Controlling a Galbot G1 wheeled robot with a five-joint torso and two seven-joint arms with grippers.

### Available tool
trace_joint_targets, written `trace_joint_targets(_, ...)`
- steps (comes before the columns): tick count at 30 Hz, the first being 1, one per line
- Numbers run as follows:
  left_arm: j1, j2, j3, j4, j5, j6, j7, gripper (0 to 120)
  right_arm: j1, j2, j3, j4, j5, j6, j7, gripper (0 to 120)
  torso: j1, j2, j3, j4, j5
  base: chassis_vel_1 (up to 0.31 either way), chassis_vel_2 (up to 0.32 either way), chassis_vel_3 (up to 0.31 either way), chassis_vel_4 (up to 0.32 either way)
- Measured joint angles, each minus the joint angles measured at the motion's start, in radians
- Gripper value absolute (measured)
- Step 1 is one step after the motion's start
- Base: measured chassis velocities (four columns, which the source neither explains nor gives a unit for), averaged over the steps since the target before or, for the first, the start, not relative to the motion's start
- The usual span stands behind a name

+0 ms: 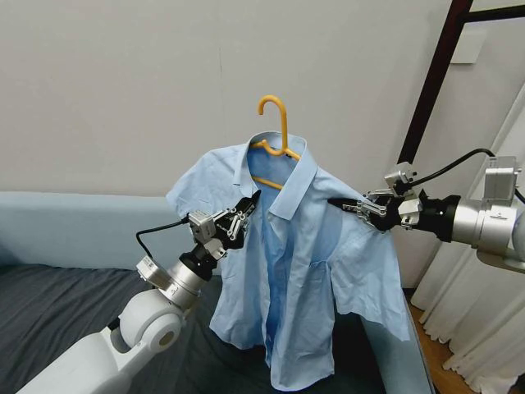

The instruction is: Pick up the clothes from the sofa and hang them on the clothes hanger.

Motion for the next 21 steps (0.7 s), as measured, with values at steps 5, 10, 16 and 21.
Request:
trace_joint_targets(5, 0.033, -0.002, -0.006, -0.003, 0.029, -0.001, -0.04, 15, -0.003, -0.024, 0.038, 0.028, 0.094, 0.004, 0.078, 1, 0.0, 0.0, 0.0, 0.0, 0.0, 0.0, 0.0, 0.0, 0.0)
trace_joint_targets(10, 0.072, -0.006, -0.03, -0.008, 0.046, -0.021, -0.087, 32, -0.007, -0.07, 0.099, 0.065, 0.196, -0.022, 0.184, 1, 0.0, 0.0, 0.0, -0.0002, 0.0, 0.0, 0.0, 0.0, 0.0)
trace_joint_targets(16, 0.122, -0.001, -0.073, 0.012, 0.089, -0.023, -0.118, 54, 0.006, -0.158, 0.173, 0.089, 0.249, -0.099, 0.309, 1, 0.0, 0.0, 0.0, 0.0, 0.0, 0.0, 0.0, 0.0, 0.0)
trace_joint_targets(21, 0.135, -0.009, -0.08, 0.042, 0.124, -0.013, -0.166, 73, 0.017, -0.225, 0.212, 0.105, 0.34, -0.144, 0.504, 1, 0.0, 0.0, 0.0, -0.0001, 0.0, 0.0, 0.0, 0.0, 0.0)
